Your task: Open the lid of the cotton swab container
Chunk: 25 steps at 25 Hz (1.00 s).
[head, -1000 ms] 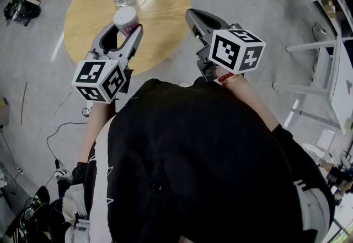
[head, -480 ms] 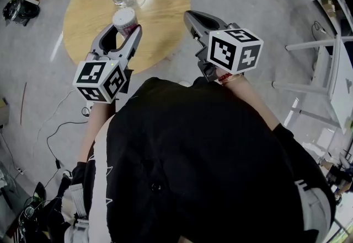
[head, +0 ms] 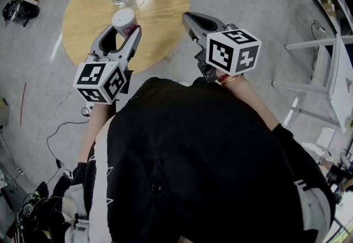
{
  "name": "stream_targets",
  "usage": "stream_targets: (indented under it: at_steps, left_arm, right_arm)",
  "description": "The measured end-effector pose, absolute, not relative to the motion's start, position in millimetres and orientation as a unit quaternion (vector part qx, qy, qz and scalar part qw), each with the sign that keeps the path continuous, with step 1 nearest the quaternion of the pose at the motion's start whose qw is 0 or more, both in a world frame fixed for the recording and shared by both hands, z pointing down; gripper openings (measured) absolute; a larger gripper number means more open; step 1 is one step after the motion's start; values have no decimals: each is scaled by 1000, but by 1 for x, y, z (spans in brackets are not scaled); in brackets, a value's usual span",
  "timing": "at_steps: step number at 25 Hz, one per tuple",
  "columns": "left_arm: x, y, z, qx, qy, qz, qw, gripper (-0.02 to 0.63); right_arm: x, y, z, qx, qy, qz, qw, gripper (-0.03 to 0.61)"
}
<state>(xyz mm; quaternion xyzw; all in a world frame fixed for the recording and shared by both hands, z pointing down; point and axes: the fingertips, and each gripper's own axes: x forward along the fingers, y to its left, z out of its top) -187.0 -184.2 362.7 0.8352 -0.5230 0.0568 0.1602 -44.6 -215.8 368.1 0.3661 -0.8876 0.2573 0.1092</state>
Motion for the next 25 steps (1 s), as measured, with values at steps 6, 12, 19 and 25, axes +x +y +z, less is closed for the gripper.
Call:
stream_targets:
  at_steps: [6,12,19,25]
  left_arm:
    - [-186,-184,363,835,-523,58,161,255]
    - [-186,-185,363,835,-523,57,161,255]
    - [-186,-185,364,835,-523,57,162,255]
    - [-186,-184,365,834,-523,57,165,255]
  right_arm:
    - [-43,-216,370,368,-887,257,112,3]
    - [-42,-216,370,370,-886,256,113,3]
    - [-42,-217,370,369,-886,255,114,3]
    - [-42,-216,371,368,-886,256,116,3]
